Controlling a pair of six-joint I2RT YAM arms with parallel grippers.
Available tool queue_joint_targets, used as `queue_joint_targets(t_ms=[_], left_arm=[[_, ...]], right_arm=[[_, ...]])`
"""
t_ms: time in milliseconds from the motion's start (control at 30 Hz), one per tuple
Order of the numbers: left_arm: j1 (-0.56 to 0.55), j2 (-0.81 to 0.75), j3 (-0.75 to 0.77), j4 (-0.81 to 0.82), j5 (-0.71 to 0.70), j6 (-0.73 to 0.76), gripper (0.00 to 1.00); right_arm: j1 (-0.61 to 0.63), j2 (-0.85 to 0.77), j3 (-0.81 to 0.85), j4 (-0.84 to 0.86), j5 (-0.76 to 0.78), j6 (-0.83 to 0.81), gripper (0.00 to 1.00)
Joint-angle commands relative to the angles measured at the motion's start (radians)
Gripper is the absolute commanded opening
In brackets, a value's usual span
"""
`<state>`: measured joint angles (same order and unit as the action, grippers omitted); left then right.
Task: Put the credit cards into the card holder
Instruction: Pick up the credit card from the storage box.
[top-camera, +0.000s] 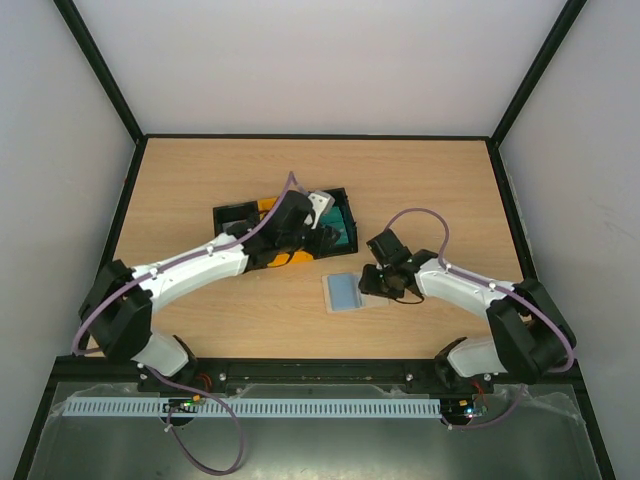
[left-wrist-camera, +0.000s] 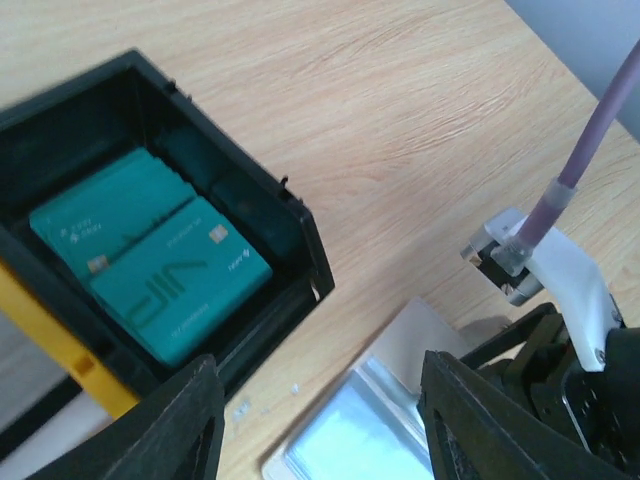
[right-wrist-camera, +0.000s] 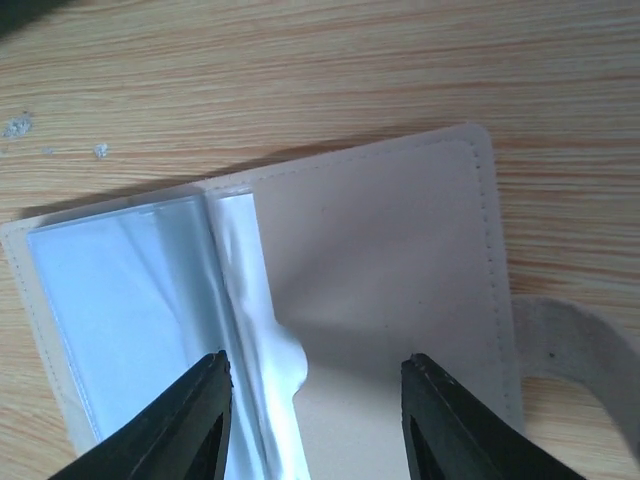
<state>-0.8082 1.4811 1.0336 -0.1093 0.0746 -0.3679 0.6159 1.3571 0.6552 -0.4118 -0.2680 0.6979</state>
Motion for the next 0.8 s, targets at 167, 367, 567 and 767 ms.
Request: queue_joint_targets(t_ms=[167,367,567,767], left_arm=[[0.011,0.193,0.277,-0.280,-0.024,0.359,0.62],[0.046,0.314,0.421,-0.352,0.030,0.534,0.58],[0.112,0.525,0.665,-0.546,0.099,0.564,0.48],[0.139,0.719,0.872,-0.748,0.075,0.620,0.40]], right_arm=[[-0.031,-0.111,0.066,0.081,0.151,0.083,0.46],[-0.124,-0.105,-0.021,0.258,0.006,0.134,0.44],[-0.170,-0.047,-0.049,0.322,-0.089,0.127,0.42],[-0.177,0.011,-0.064,0.399,-0.114,0.157,0.40]])
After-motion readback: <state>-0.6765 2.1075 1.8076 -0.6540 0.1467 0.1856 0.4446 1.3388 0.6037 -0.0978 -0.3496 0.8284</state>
